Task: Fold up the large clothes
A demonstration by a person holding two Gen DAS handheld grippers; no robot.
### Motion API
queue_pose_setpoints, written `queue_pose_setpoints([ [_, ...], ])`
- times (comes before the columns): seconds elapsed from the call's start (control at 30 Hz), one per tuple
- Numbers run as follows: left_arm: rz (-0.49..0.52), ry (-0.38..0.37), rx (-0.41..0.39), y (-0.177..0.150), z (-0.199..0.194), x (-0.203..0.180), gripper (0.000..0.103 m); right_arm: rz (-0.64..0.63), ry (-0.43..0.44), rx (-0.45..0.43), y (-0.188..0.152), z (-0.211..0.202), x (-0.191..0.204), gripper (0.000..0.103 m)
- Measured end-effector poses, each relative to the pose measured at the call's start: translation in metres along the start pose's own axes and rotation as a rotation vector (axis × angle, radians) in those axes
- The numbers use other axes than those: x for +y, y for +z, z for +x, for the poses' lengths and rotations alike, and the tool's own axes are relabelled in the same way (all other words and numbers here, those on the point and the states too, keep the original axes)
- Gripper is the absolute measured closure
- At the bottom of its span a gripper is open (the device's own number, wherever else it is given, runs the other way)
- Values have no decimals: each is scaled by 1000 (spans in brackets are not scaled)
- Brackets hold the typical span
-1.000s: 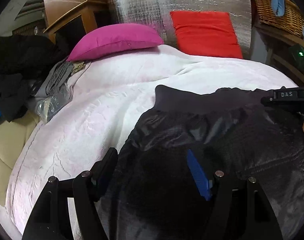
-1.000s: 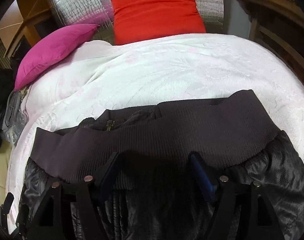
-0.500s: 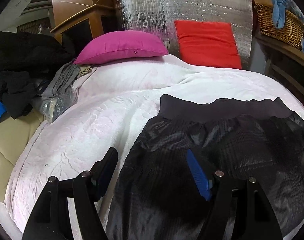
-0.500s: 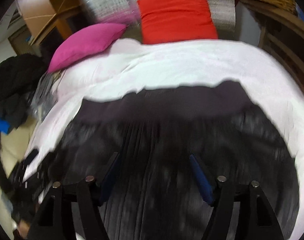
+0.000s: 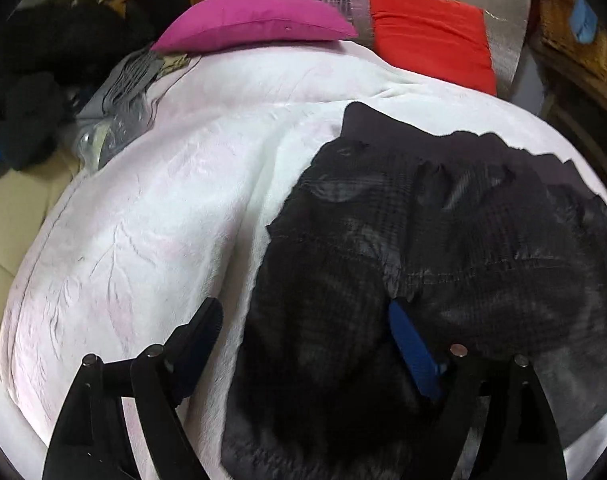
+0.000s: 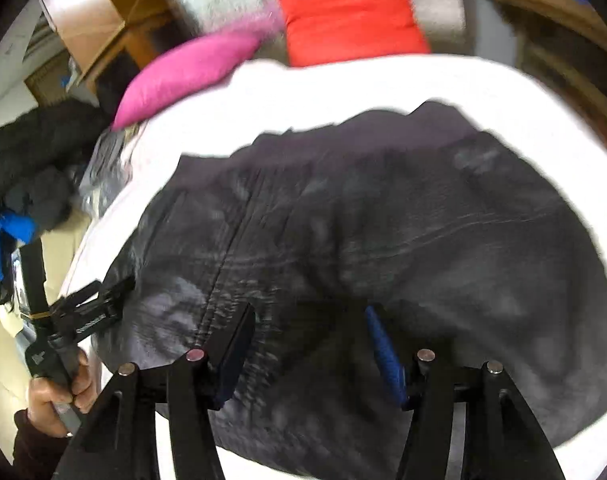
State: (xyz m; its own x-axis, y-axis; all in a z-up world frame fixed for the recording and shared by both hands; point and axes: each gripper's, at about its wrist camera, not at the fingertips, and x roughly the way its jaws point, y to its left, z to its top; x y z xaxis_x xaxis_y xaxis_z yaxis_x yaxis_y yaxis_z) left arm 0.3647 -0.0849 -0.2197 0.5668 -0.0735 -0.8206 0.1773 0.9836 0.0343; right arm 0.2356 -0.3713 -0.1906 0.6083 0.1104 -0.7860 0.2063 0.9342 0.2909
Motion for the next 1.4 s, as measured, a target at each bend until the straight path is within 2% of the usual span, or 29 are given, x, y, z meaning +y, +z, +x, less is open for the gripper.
queue_pose_setpoints([
  [0.1, -17, 20, -45, -4, -25, 9, 17, 37, -26, -61, -7, -30, -24, 42],
  [0.17, -17, 20, -74, -6, -37, 14, 17, 49, -99, -94, -13, -45, -36, 42],
  [0.23, -23, 52, -103, -12, -48, 16, 17, 63, -182, -103, -21, -52, -49, 42],
  [0.3, -36, 83, -89, -16, -46, 19, 17, 79, -264, -87, -30, -51, -62, 41],
  [0.33, -41, 95, -56, -19, -39, 20, 17, 95, -278, -64, -33, -47, -70, 41],
  [0.4, -32, 102, 34, -25, -16, 17, 16, 102, -272, -21, -36, -32, -84, 39],
  [0.43, -34, 103, 44, -25, -10, 17, 15, 90, -272, -18, -35, -27, -87, 38],
  [0.5, -27, 122, 27, -24, -10, 15, 15, 55, -270, -35, -34, -24, -89, 33],
  [0.6, 14, 152, 8, -21, -20, 10, 16, 42, -267, -35, -34, -27, -88, 33],
  [0.73, -56, 111, -29, -29, -40, 27, 17, 65, -267, -101, -39, -52, -90, 33],
  [0.8, -81, 117, -41, -32, -44, 34, 17, 96, -302, -130, -39, -61, -101, 33],
  [0.87, -103, 132, -54, -37, -46, 40, 17, 162, -304, -114, -37, -58, -118, 33],
  [0.97, -37, 148, 1, -41, -29, 32, 16, 204, -296, -28, -38, -36, -135, 32],
  [1.03, 14, 180, 6, -45, -18, 23, 16, 189, -304, -33, -38, -33, -135, 32],
  [1.13, 69, 238, -23, -45, -22, 14, 16, 206, -294, -37, -38, -40, -138, 32],
  [1.23, 59, 240, -44, -46, -34, 16, 16, 196, -296, -67, -37, -53, -135, 32],
  [1.33, 16, 223, -53, -50, -45, 22, 16, 158, -255, -121, -43, -63, -118, 32],
  [1.4, 1, 215, -65, -53, -53, 21, 16, 113, -180, -148, -47, -68, -102, 32],
])
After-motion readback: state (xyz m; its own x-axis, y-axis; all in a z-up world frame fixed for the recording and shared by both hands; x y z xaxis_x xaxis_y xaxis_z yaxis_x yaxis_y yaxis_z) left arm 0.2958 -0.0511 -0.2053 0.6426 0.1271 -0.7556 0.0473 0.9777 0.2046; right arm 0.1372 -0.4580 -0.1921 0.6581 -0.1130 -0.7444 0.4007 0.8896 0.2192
